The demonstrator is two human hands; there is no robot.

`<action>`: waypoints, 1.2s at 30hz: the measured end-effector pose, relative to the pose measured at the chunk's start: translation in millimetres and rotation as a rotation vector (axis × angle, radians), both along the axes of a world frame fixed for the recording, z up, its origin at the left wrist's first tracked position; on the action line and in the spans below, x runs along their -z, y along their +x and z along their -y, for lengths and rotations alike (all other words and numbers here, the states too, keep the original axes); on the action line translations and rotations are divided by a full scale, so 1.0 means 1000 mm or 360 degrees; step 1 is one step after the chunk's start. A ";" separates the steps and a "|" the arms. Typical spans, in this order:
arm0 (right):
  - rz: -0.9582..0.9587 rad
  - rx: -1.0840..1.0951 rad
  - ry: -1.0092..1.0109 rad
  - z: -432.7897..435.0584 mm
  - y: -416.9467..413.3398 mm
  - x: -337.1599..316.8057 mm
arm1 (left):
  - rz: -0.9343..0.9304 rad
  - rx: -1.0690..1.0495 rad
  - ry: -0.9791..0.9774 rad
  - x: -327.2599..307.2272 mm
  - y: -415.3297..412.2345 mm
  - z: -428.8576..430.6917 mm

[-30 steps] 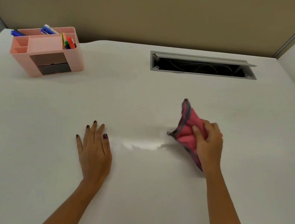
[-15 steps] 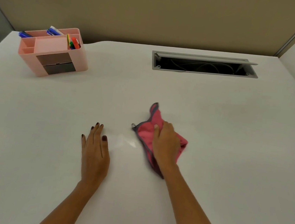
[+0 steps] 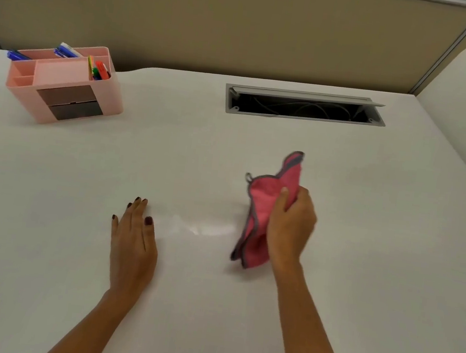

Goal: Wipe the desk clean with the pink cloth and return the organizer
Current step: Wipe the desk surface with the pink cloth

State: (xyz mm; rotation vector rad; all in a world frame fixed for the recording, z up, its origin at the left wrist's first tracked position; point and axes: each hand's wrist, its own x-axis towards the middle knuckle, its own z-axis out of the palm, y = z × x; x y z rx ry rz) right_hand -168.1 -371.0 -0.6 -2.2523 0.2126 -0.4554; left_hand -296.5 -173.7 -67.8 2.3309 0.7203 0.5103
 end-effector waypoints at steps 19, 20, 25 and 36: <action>-0.0295 0.0385 -0.0713 0.085 0.092 0.074 | -0.0492 0.0132 0.0471 0.000 0.009 0.005; -0.0323 0.0451 -0.0680 0.086 0.103 0.074 | -0.0498 0.0133 0.0469 0.000 0.009 0.005; -0.0413 0.0622 -0.0535 0.088 0.158 0.067 | -0.0541 0.0148 0.0466 -0.001 0.010 0.004; -0.0382 0.0059 -0.0714 0.028 0.208 0.053 | -0.0609 0.0208 0.0535 -0.001 0.013 0.004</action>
